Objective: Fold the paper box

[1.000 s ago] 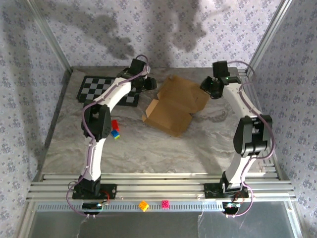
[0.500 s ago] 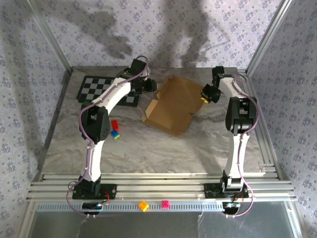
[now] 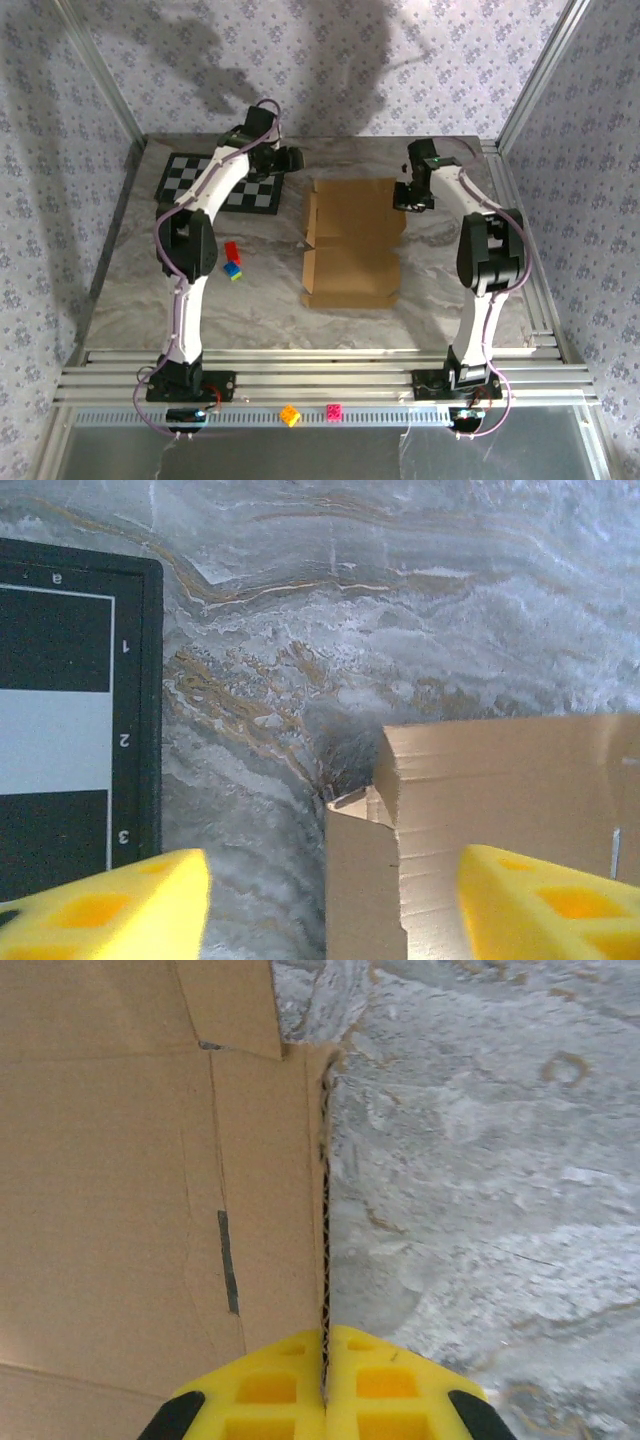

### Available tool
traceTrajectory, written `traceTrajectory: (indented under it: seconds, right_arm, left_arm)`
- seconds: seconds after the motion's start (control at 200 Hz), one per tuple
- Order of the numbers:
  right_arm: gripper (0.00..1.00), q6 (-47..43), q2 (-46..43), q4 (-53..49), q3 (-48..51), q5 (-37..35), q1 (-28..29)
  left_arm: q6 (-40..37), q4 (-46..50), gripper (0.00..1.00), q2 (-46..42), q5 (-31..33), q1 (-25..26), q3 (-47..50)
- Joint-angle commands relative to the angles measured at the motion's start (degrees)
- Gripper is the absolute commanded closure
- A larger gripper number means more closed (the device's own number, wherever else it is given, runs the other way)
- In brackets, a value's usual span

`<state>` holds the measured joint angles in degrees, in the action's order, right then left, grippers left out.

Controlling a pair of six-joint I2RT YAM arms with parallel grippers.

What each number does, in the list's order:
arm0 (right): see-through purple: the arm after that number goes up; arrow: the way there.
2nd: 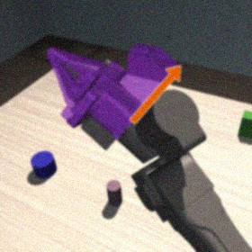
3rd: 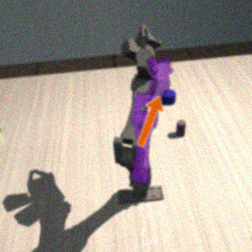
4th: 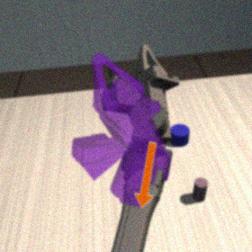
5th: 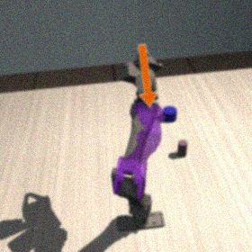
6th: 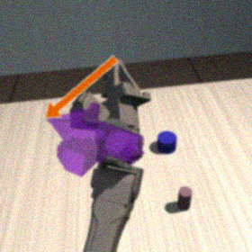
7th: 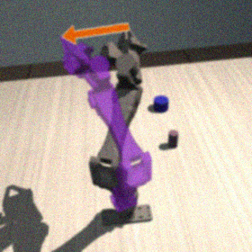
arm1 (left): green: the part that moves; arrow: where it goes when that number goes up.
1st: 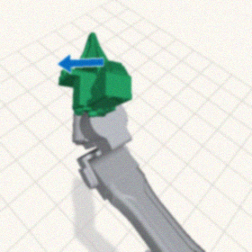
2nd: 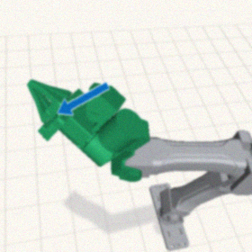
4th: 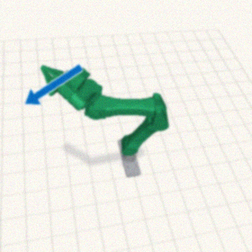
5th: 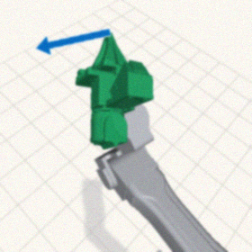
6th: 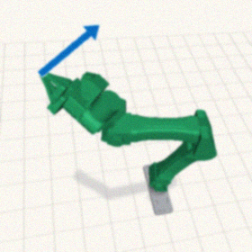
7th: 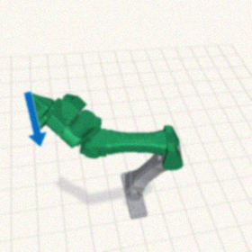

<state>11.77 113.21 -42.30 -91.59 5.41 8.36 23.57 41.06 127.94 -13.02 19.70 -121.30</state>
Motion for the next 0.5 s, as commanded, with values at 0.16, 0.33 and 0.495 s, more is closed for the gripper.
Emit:
traceTrajectory:
  seconds: [0.16, 0.33, 0.495]
  right_arm:
    - [1.0, -2.35, -1.1, 2.33, -0.19, -1.47, -0.21]
    - [1.0, -2.72, -0.62, 1.78, -1.57, -1.41, -0.21]
    - [1.0, -2.89, -1.31, 2.56, -1.06, -0.47, -0.19]
  left_arm:
    - [1.29, 5.0, 0.29, 0.46, -3.05, 3.37, 1.84]
    - [1.0, 10.9, 0.29, 3.87, -0.09, 6.65, -3.13]
    - [-0.32, 18.58, 0.31, 7.95, 9.87, 9.22, -8.27]
